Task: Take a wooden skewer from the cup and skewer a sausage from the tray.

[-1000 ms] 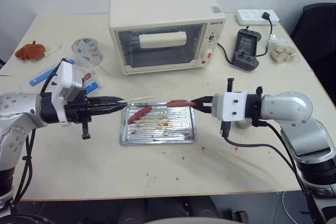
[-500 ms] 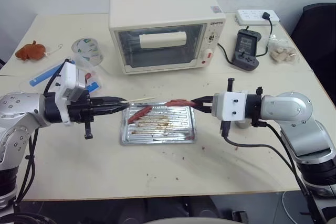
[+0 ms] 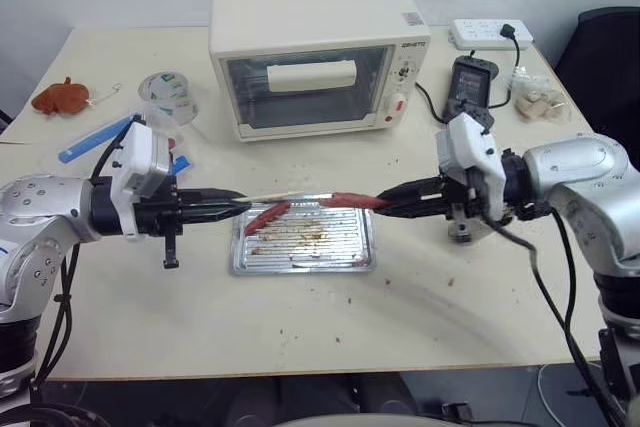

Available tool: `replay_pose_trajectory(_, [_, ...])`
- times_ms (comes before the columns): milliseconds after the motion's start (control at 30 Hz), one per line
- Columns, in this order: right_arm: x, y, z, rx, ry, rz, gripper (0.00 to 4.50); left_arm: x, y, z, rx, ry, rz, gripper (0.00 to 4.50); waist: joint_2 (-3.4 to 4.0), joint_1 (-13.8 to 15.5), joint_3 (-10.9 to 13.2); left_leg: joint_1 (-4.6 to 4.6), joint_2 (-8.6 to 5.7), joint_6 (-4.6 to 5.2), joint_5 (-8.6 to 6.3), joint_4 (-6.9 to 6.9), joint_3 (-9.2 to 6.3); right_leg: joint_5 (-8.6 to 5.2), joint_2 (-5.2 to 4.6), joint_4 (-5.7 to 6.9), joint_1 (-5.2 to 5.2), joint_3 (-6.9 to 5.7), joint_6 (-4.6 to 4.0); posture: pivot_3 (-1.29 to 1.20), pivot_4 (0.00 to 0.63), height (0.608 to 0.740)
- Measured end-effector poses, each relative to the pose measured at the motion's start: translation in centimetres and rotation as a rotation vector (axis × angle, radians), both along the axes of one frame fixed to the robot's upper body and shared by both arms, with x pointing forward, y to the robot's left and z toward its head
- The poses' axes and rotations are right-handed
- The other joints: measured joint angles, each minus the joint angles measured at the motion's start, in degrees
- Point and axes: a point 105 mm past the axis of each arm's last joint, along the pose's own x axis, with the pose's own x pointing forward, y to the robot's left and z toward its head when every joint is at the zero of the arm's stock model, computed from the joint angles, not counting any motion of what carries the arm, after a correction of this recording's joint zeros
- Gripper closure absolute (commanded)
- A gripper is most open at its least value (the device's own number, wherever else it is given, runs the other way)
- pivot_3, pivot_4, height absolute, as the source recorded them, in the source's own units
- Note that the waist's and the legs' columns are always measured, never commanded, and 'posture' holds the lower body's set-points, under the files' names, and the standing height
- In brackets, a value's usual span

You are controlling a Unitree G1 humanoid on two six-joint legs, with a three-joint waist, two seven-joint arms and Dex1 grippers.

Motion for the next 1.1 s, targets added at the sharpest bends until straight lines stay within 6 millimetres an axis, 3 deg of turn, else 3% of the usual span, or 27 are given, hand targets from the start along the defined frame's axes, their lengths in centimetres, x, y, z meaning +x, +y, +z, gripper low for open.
replay_pose_trajectory(133, [-1.9,0.2,1.1,-0.002,0.183,0.115,4.42,-0.1,-0.3,0.3,0.010,-0.018,-0.030,4.50,0.01,-0.17,0.00,0.01,0.01,0.00,0.00,0.00,0.00,0.00,0.02,0.00,0.00,0.00,0.00,0.00,0.150,0.740])
replay_pose_trajectory(333, [-2.6,0.7,1.6,-0.007,0.350,0.161,4.42,-0.5,-0.8,0.2,0.022,-0.009,-0.085,4.50,0.01,-0.08,0.00,-0.02,0.00,0.00,0.00,0.03,0.00,0.00,0.01,-0.02,-0.01,-0.01,0.00,0.00,0.150,0.740])
replay_pose_trajectory(700, [-2.4,0.8,-0.3,-0.067,0.473,0.167,4.42,-1.5,-2.0,1.2,0.033,-0.018,-0.176,4.50,0.01,-0.10,0.01,-0.09,0.01,0.02,-0.01,0.03,0.02,0.00,0.01,-0.12,-0.04,-0.01,0.01,0.00,0.150,0.740])
replay_pose_trajectory(1100, [-0.8,0.0,-1.0,-0.061,0.491,0.107,4.42,-2.5,-2.0,0.5,0.062,0.026,-0.211,4.50,0.01,-0.07,0.01,-0.11,0.01,0.02,-0.01,0.04,0.02,0.01,0.01,-0.17,-0.04,-0.01,0.02,0.00,0.150,0.740])
